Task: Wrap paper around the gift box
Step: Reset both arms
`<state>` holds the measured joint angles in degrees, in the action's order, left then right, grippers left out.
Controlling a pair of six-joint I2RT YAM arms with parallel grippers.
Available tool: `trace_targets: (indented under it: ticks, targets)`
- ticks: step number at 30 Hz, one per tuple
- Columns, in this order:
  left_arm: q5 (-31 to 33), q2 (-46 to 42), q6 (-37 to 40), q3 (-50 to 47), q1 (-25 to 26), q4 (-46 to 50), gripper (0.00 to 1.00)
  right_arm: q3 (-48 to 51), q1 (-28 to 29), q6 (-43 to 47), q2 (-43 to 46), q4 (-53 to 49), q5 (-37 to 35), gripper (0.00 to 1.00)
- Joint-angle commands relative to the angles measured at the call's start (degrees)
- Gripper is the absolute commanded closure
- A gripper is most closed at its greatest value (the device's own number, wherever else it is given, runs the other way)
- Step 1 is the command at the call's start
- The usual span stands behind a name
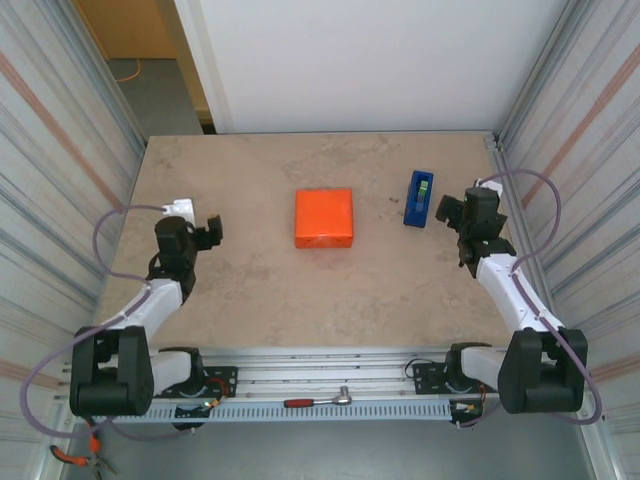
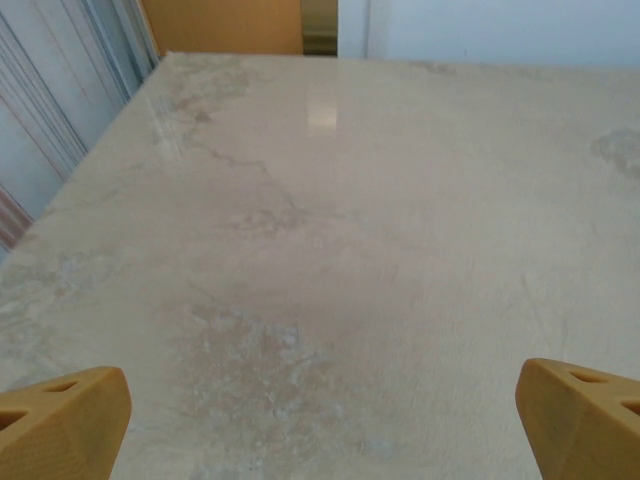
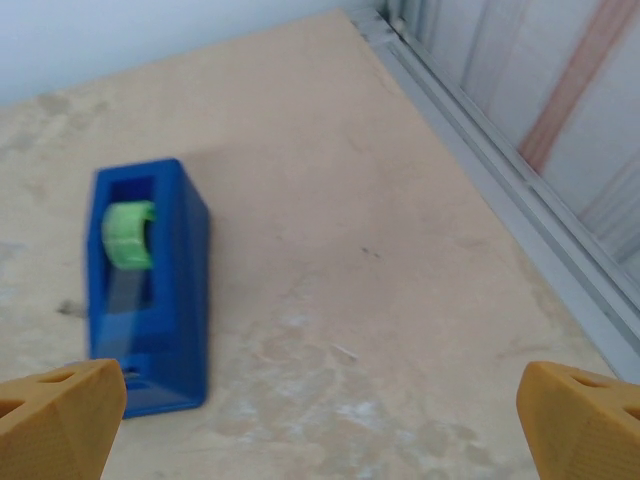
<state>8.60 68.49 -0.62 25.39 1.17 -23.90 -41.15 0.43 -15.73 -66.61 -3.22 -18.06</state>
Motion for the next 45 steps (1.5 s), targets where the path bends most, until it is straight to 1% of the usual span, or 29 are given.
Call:
trace_targets:
  ticks: [1,5,8,10,11,14,15,16,18,19,21,22,23,24,26,27,28,29,31,32,34,35,39,45]
  targets:
    - [-0.75,3.78,3.22,-1.57,1.29,-9.39,0.01,3.86,-2.24,2.77,-0.39,6.73,-0.42,0.02]
    - [-2.15,9.92,4.58,-2.35,2.45,-16.15,0.01,8.28,-2.63,2.12,-3.45,14.86,1.32,0.01]
    - [-4.24,14.00,6.11,-6.00,3.00,-25.90,0.01,11.18,-2.23,1.87,-6.15,22.06,3.12,0.02]
    - [-6.68,16.05,7.77,-7.02,3.33,-29.00,0.01,13.16,-1.60,2.55,-7.73,26.86,3.36,0.02]
    - [-8.55,16.62,8.69,-6.53,3.40,-28.59,0.01,14.24,-1.40,3.28,-8.63,29.46,3.85,0.02]
    - [-8.82,17.53,8.46,-5.22,3.16,-27.14,0.01,17.96,-1.37,5.35,-11.03,38.12,4.23,0.02]
    - [-9.45,17.70,8.33,-4.81,2.70,-26.57,0.01,17.78,-1.84,4.89,-10.48,36.95,4.97,0.02]
    - [-11.03,17.73,8.04,-4.19,1.97,-25.46,0.01,18.57,-2.46,5.11,-10.98,39.66,6.20,0.02]
    - [-12.83,18.07,7.31,-2.67,0.94,-22.99,0.01,18.86,-2.97,5.55,-12.14,41.68,7.07,0.02]
    - [-13.94,18.16,6.81,-2.08,0.18,-21.84,0.01,19.75,-3.23,5.86,-13.86,45.26,7.68,0.02]
    - [-13.93,18.51,5.98,-1.40,-0.28,-20.92,0.01,20.99,-3.26,6.37,-17.66,52.27,8.33,0.02]
    - [-13.89,18.39,5.96,-1.34,-0.37,-20.71,0.01,19.83,-2.83,6.90,-18.32,49.69,9.48,0.02]
    - [-13.75,18.45,5.79,-1.23,-0.38,-20.66,0.01,19.85,-2.49,7.50,-20.54,51.58,9.32,0.02]
    - [-13.08,18.52,5.31,-1.05,-0.42,-20.31,0.01,20.34,-2.09,8.41,-23.13,56.91,8.67,0.02]
    - [-13.13,18.55,5.23,-0.95,-0.60,-20.18,0.01,18.19,-1.52,7.67,-20.96,48.36,7.66,0.02]
    - [-12.99,18.52,5.04,-0.99,-0.55,-20.22,0.01,18.96,-1.52,8.43,-22.39,52.68,7.92,0.02]
    - [-12.98,18.44,5.17,-1.08,-0.62,-20.34,0.01,18.92,-1.30,8.60,-22.42,52.82,7.34,0.02]
    - [-12.88,18.30,5.13,-1.25,-0.56,-20.47,0.01,18.44,-1.52,8.11,-21.45,49.79,7.63,0.02]
    - [-12.91,18.36,5.17,-1.27,-0.60,-20.59,0.01,18.81,-1.26,8.51,-22.13,51.89,7.21,0.02]
    - [-12.91,18.35,5.18,-1.22,-0.62,-20.48,0.01,18.63,-0.95,8.40,-21.47,50.50,6.63,0.02]
    - [-12.74,18.27,5.13,-1.30,-0.56,-20.57,0.01,19.12,-0.68,8.78,-21.83,52.21,6.09,0.02]
    - [-12.82,18.26,5.16,-1.31,-0.48,-20.63,0.01,18.89,-0.71,8.53,-21.47,50.94,6.27,0.02]
    - [-11.15,18.22,5.03,-1.63,-0.08,-20.92,0.01,18.98,-0.63,8.69,-21.66,51.60,6.15,0.02]
    - [-11.16,18.13,5.08,-1.63,-0.09,-20.96,0.01,18.69,-0.70,8.60,-21.77,51.05,6.46,0.02]
